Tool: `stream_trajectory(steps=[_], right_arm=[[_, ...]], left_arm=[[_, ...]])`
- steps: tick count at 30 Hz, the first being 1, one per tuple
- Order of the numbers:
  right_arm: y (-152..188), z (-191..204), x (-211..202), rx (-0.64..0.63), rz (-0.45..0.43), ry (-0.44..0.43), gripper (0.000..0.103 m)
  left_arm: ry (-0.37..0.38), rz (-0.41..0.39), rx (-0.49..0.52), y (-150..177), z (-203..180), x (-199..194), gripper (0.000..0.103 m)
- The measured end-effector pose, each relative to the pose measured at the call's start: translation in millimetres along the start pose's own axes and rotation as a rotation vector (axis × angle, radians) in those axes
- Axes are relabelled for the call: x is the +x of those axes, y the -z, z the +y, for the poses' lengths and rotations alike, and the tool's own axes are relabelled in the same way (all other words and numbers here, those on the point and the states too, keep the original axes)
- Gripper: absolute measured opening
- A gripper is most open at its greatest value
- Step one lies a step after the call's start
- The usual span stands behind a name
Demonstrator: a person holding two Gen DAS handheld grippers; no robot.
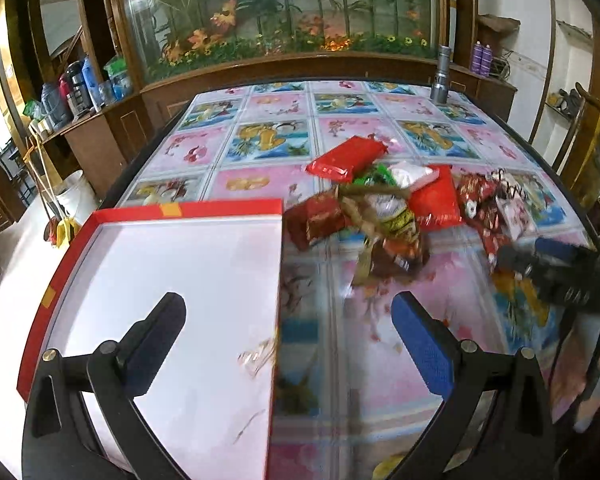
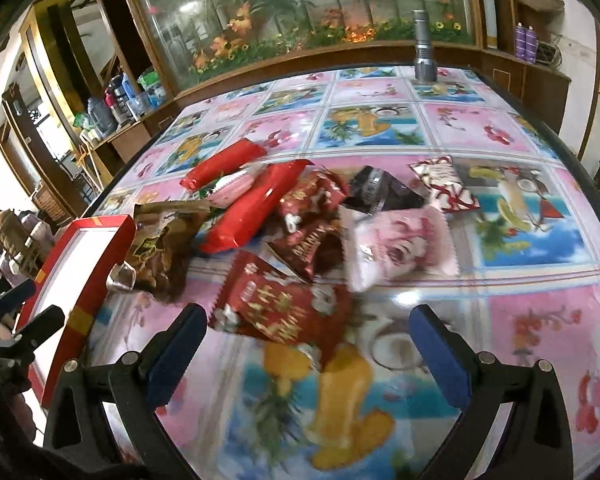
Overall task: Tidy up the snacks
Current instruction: 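Grasp the brown snack bag with the left gripper while the right gripper reaches toward the red candy, then grasp the red wrapped candy with the right gripper while the left gripper lifts the brown bag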
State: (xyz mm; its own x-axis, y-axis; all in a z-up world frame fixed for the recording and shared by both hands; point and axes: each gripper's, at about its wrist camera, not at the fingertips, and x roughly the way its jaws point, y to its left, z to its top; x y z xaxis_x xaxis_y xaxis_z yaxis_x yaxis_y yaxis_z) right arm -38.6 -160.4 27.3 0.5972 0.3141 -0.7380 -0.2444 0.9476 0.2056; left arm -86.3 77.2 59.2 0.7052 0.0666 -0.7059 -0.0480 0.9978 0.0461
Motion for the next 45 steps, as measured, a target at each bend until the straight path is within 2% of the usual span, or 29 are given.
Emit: stream_trajectory(steps=[1, 4, 9, 13, 16, 20, 22, 23, 24, 26, 31, 36, 43, 44, 45], right_arm=[[-0.4, 1.9, 3.8, -0.002, 0.009, 0.009, 0.102], [0.7, 3.4, 11.5, -0.008, 0.031, 0.023, 0.099], [1.0, -2.7, 12.0, 0.009, 0.032, 0.024, 0.097], [0.3, -12.3, 7.3, 0.044, 0.014, 0.033, 0.097], [-1.9, -23.4, 2.1, 0.088, -0.011, 0.042, 0.097], [-3.0, -29.4, 0.9, 0.120, -0.015, 0.026, 0.097], [-3.0, -27.7, 0.9, 0.113, -0.016, 0.029, 0.097], [-2.9, -26.4, 0.8, 0.107, -0.017, 0.028, 0.097], [-2.7, -24.7, 0.7, 0.099, -0.017, 0.027, 0.097], [-2.1, -20.0, 1.3, 0.077, -0.015, 0.021, 0.096], [-1.8, -7.6, 3.1, 0.027, -0.012, -0.012, 0.092], [-1.8, 1.8, 16.3, -0.006, 0.037, 0.004, 0.082], [0.6, 15.3, 25.4, -0.076, 0.045, 0.076, 0.080], [1.3, 17.5, 26.2, -0.088, 0.044, 0.090, 0.077], [2.1, 19.9, 26.6, -0.102, 0.042, 0.106, 0.069]], left_arm=[[0.035, -0.022, -0.028, 2.1, 0.7, 5.9, 0.103], [0.051, 0.009, -0.040, -6.8, -11.7, 19.8, 0.103], [0.087, 0.118, -0.029, -22.1, -38.8, 46.8, 0.103], [0.069, 0.188, -0.039, -26.8, -48.4, 66.1, 0.103], [0.048, 0.193, -0.022, -27.6, -54.6, 76.3, 0.102], [0.060, 0.216, -0.010, -29.2, -60.8, 87.8, 0.091], [0.071, 0.222, -0.007, -28.6, -62.9, 92.1, 0.077], [0.076, 0.227, -0.005, -28.1, -63.2, 93.9, 0.075], [0.098, 0.217, -0.011, -28.5, -61.9, 93.3, 0.069], [0.109, 0.217, -0.009, -28.8, -60.6, 92.8, 0.067], [0.137, 0.189, 0.029, -24.5, -62.9, 85.9, 0.053], [0.176, 0.188, 0.024, -19.2, -58.7, 78.9, 0.051], [0.196, 0.197, 0.000, -3.2, -46.2, 55.9, 0.051], [0.195, 0.195, -0.004, -0.1, -43.8, 51.2, 0.051], [0.188, 0.195, -0.004, 2.1, -41.9, 48.3, 0.051]])
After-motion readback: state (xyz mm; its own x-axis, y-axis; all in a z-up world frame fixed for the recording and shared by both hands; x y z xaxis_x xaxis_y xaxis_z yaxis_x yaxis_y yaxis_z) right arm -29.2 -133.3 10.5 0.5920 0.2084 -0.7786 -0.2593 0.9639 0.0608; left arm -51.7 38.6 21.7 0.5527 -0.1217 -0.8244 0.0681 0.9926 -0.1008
